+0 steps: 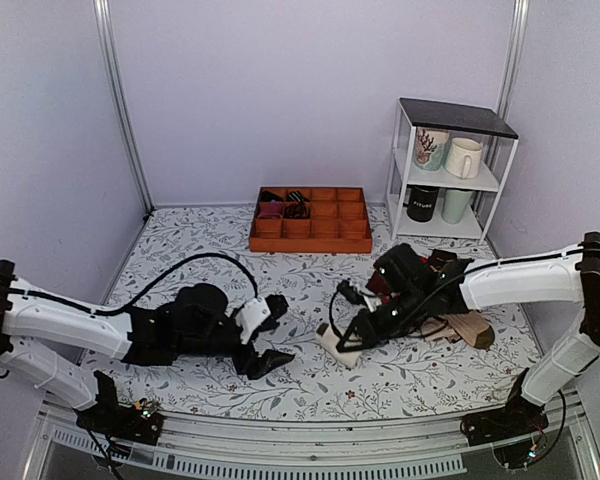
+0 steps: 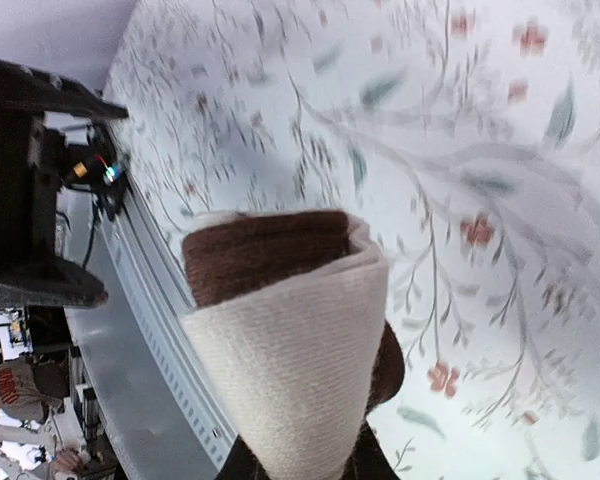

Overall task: Roll the socks
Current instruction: Move the storage box to the center of the board.

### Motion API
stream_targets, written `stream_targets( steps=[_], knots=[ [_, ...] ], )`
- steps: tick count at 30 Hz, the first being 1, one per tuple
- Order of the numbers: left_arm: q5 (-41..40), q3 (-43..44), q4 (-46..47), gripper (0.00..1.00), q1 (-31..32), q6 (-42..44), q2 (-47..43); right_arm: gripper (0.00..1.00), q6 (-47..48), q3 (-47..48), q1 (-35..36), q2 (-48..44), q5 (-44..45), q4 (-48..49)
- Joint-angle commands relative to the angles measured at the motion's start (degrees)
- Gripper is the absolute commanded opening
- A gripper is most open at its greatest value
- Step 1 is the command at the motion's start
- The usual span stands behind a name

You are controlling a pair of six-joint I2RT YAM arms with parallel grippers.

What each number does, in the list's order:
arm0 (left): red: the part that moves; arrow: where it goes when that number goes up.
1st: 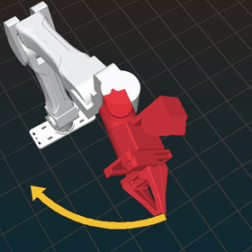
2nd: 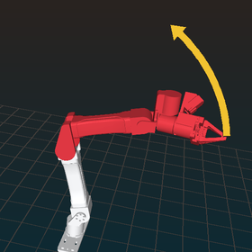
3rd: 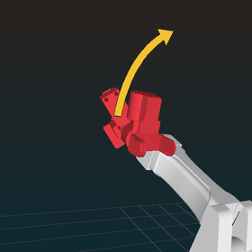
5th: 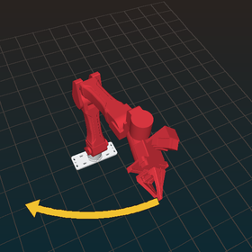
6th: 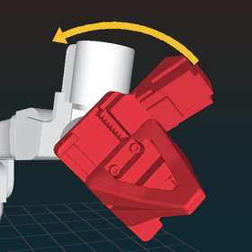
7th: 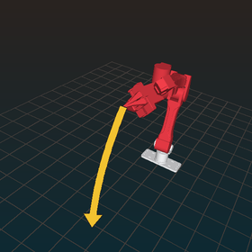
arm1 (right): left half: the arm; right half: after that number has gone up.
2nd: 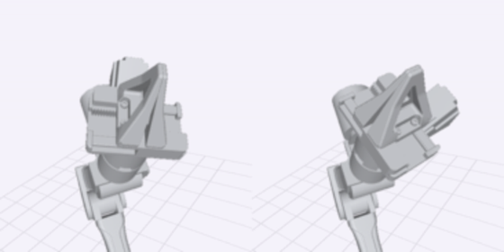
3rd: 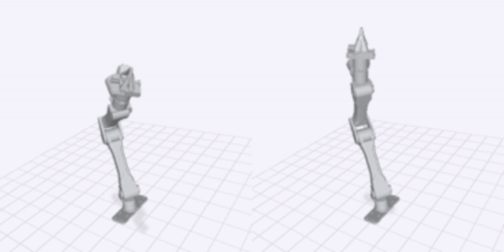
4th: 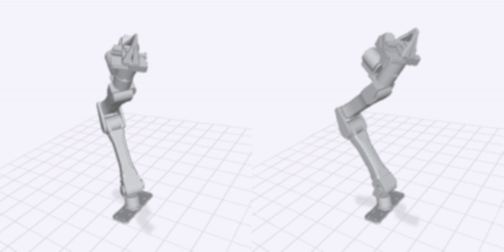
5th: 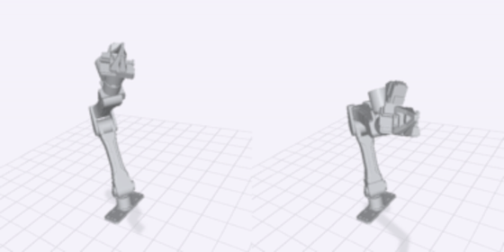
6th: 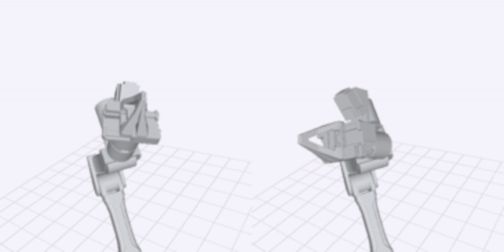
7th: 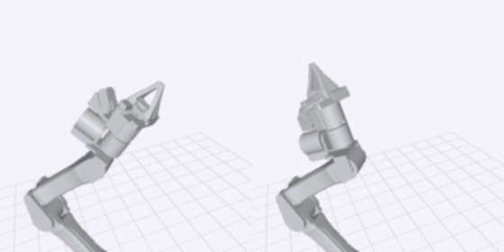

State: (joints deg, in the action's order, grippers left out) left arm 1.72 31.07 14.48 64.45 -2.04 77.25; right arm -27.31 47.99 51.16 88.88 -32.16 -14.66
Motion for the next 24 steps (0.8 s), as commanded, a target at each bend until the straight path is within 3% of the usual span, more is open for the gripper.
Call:
stream_targets(
  steps=[1,6,12,20,24],
  knots=[
    [-5.35,-1.48,-8.02,0.97,-4.92,-1.29,-9.13,0.00,6.35,10.79,-6.13,-2.54,4.56,-6.91],
    [-8.10,-1.54,-8.07,1.00,-8.79,-2.42,-15.14,0.00,10.74,23.83,-12.43,3.73,10.75,-8.62],
    [-7.66,3.07,-12.26,1.00,-11.96,-2.55,-13.38,0.00,17.63,43.64,-20.49,19.44,14.99,-10.03],
    [-5.26,4.52,-12.07,0.99,-16.65,-3.10,-12.55,0.00,37.63,63.91,-22.69,38.04,20.77,-10.22],
    [-7.54,2.62,-11.24,0.99,-19.21,-3.62,-13.02,0.00,42.56,67.03,-23.02,42.41,18.82,-8.88]
  ],
)
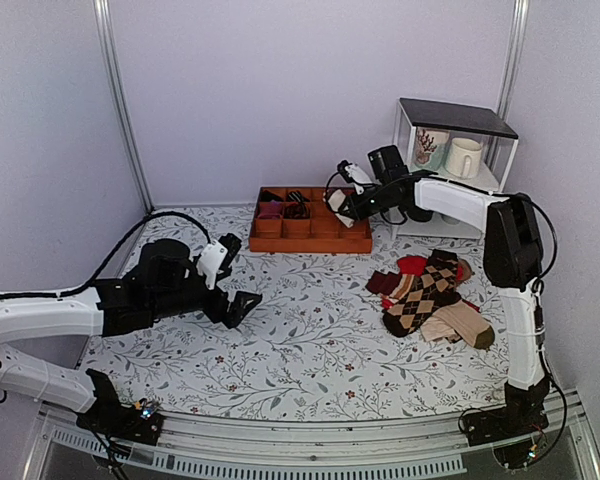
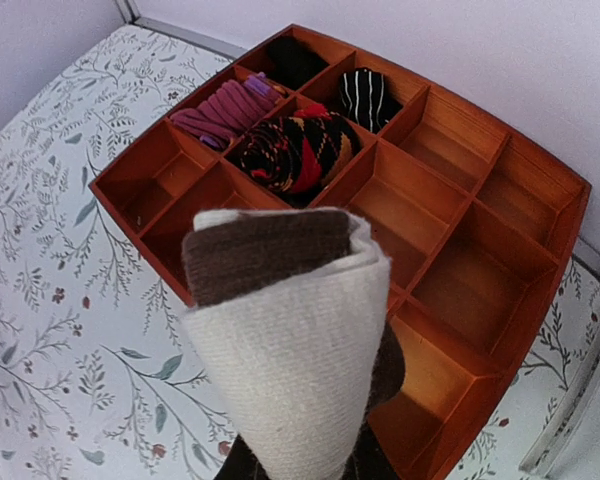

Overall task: Roll the socks
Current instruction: Move the storage box to the center of the board.

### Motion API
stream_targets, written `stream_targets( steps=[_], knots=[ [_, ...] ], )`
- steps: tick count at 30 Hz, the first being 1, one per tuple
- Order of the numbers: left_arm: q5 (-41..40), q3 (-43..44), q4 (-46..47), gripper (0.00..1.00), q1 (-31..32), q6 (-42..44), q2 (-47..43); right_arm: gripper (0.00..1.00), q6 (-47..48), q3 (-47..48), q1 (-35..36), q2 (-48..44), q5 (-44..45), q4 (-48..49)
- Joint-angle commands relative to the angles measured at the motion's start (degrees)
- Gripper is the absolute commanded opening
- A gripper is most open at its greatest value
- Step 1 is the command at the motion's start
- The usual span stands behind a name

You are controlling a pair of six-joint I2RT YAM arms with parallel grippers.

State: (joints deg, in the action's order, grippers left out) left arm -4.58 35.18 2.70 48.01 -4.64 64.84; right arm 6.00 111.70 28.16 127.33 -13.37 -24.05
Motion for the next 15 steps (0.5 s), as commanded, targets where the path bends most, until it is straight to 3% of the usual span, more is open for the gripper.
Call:
stream_targets(
  steps=[1,9,15],
  knots=[
    [-1.75,-1.85,0.49,1.00,-3.82,-1.77,-0.86,0.00,10.88,3.33,-0.04,4.73,-1.12,1.42],
    [-3.99,-3.03,-1.62,1.00,-16.23,-10.35,-3.28,0.00,13.21,3.48,0.12,9.43,-8.72,9.02],
    [-0.60,-5.47,0.41,0.99,-18.65,-10.22,-5.49,0.00,10.60,10.54,0.41,16.73,-11.59,9.79]
  ],
)
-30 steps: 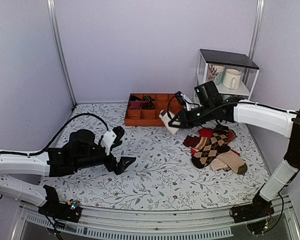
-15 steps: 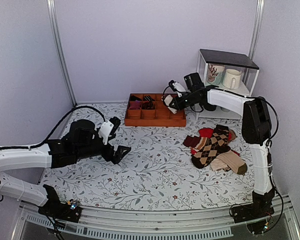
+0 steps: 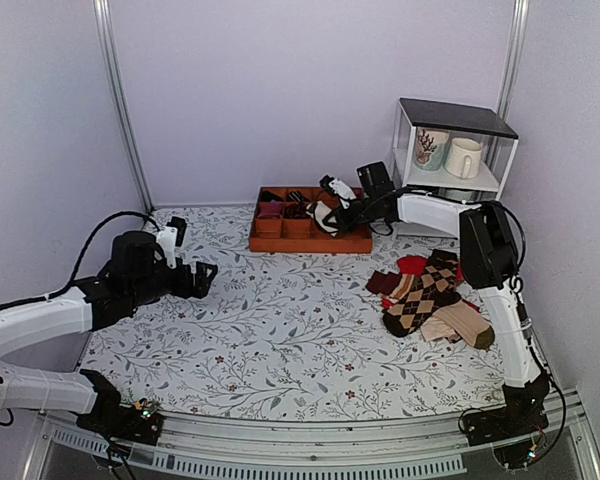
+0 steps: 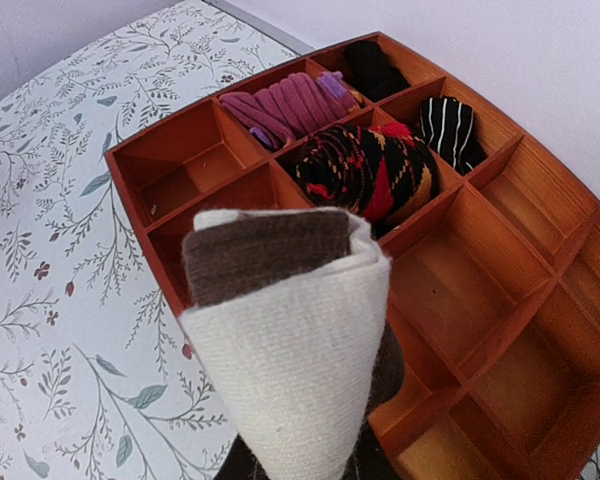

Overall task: Roll the socks
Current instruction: Move the storage box to the center of the board.

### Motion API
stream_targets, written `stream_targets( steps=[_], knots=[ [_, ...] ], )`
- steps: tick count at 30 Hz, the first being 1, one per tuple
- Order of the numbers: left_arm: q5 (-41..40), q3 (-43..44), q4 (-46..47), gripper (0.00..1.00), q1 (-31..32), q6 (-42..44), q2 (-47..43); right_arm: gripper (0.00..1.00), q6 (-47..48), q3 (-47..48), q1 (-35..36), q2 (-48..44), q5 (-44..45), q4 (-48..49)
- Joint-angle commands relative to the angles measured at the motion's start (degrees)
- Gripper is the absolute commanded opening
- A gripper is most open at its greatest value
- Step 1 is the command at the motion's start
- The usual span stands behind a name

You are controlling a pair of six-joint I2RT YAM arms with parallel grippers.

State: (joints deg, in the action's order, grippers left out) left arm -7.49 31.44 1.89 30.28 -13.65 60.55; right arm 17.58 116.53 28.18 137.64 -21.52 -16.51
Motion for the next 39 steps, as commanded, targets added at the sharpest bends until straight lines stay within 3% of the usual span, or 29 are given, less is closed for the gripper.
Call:
stream_targets(
  steps=[1,9,18,32,39],
  knots=[
    [2.85,-2.00,1.44,0.99,-0.93,-1.18,-1.20,0.00,-1.55,7.39,0.43,7.87,-3.78,1.26],
    [4.91,-3.55,2.20,0.99,-1.02,-0.39,-1.75,0.00,-3.38,11.03,0.73,11.09,-1.25,-3.02],
    [6.11,-3.99,2.35,1.00,-1.02,-0.11,-3.22,0.00,-6.31,13.05,1.48,13.56,-1.77,-18.14],
    [6.35,-5.02,1.90,0.99,-1.02,-0.61,-5.68,0.00,-6.89,-10.32,3.38,-0.11,4.60,-17.53],
    [6.25,-5.14,2.12,1.00,-1.04,-0.50,-5.14,0.00,-6.15,-20.58,5.93,-10.23,3.63,-15.74]
  ],
)
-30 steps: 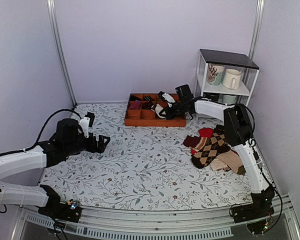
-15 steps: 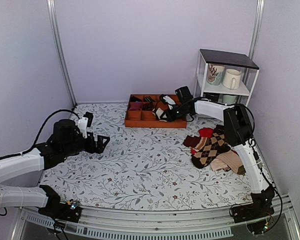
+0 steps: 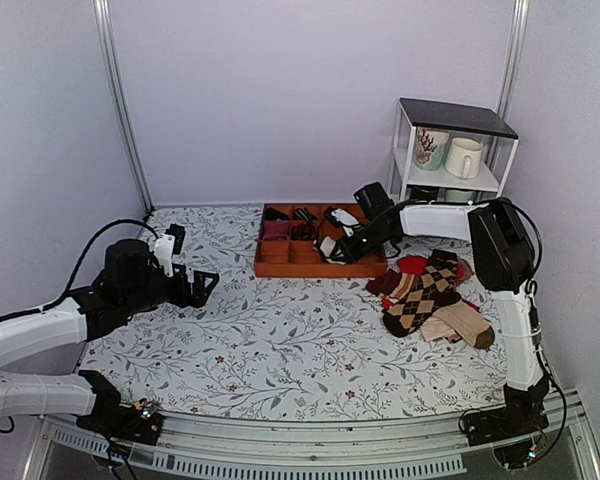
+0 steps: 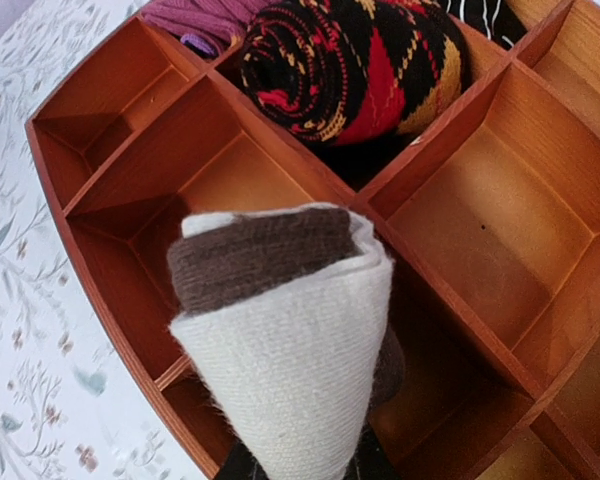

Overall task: Roll the socks
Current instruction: Move the storage box to the center of the board.

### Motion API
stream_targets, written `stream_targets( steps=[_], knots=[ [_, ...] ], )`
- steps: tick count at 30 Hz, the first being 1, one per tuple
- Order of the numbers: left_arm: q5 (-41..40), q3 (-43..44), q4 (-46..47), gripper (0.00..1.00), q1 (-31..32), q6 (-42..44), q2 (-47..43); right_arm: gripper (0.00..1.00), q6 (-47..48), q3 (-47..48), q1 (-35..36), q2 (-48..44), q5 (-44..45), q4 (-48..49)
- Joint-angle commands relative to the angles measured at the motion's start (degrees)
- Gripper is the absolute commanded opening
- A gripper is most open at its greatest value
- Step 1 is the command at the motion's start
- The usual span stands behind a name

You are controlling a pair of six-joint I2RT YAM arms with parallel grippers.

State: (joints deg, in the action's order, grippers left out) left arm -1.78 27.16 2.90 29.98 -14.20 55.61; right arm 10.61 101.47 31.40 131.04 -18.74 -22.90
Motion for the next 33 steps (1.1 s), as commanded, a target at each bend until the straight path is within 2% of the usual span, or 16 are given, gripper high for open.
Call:
stream_targets(
  steps=[1,5,10,16,25,33],
  knots=[
    [0.40,-0.89,1.19,0.99,-0.71,0.13,-0.01,0.00,-0.57,-6.15,2.86,-5.48,1.23,-8.26],
    [0.43,-0.84,1.79,1.00,-0.77,-0.05,0.66,0.00,-5.84,-8.01,2.88,-11.75,4.28,0.14],
    [0.35,-0.32,2.18,1.00,-0.79,-0.12,1.13,0.00,-9.06,-2.18,3.89,-13.16,2.85,4.63],
    [-0.25,0.37,2.46,1.00,-0.80,-0.48,1.41,0.00,-8.13,8.61,9.27,-5.35,2.14,-1.20],
    [0.43,0.92,3.00,0.99,-0.80,-1.18,2.58,0.00,-18.88,8.35,12.94,1.30,3.23,6.52],
    [0.35,0.55,3.64,1.00,-0.79,-0.92,2.63,0.00,-21.94,10.71,14.21,7.62,4.84,7.96]
  ],
)
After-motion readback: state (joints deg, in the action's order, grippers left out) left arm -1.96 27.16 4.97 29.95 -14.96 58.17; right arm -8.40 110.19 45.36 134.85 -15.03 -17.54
